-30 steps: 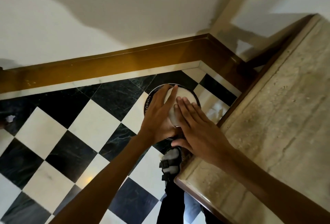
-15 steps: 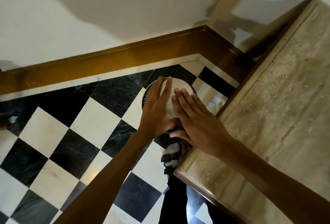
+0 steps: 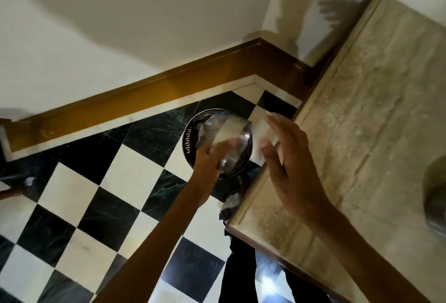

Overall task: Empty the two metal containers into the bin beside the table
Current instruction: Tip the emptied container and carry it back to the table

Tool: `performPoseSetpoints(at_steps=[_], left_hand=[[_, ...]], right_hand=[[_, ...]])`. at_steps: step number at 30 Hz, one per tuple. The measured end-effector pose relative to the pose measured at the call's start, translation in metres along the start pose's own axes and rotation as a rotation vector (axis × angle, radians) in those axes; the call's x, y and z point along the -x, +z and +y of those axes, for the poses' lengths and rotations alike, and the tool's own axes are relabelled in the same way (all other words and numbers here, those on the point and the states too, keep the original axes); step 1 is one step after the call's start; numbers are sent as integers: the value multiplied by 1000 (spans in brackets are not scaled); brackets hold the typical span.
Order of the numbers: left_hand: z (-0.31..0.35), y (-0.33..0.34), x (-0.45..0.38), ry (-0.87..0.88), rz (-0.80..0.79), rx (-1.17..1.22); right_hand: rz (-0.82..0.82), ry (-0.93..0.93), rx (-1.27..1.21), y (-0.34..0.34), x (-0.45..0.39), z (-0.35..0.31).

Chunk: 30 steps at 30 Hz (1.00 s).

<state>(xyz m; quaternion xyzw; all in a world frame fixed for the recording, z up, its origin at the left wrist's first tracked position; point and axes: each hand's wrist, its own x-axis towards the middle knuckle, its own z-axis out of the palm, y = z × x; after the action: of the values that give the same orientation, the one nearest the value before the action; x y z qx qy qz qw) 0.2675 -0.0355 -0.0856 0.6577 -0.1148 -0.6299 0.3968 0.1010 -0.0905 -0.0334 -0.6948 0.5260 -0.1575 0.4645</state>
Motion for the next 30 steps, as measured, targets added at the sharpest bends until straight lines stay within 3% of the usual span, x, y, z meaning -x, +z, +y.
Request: performPoseSetpoints(at_steps=[4, 6, 10, 13, 20, 23, 30], left_hand=[[26, 24, 38, -89, -241, 312], [32, 44, 49, -64, -279, 267], [36, 110, 55, -106, -111, 67], [27, 154, 55, -99, -96, -68], [-4, 252, 15, 170, -32, -344], [6, 289, -7, 179, 26, -333], [31, 356, -30, 91, 134, -141]], right_hand=[[-87, 205, -226, -36, 30, 19], [-61, 286, -372, -53, 44, 21], [76, 404, -497, -96, 67, 40], [179, 535, -506, -120, 74, 79], [334, 617, -418, -193, 54, 145], [369, 602, -306, -220, 37, 162], [491, 689, -367, -268, 19, 182]])
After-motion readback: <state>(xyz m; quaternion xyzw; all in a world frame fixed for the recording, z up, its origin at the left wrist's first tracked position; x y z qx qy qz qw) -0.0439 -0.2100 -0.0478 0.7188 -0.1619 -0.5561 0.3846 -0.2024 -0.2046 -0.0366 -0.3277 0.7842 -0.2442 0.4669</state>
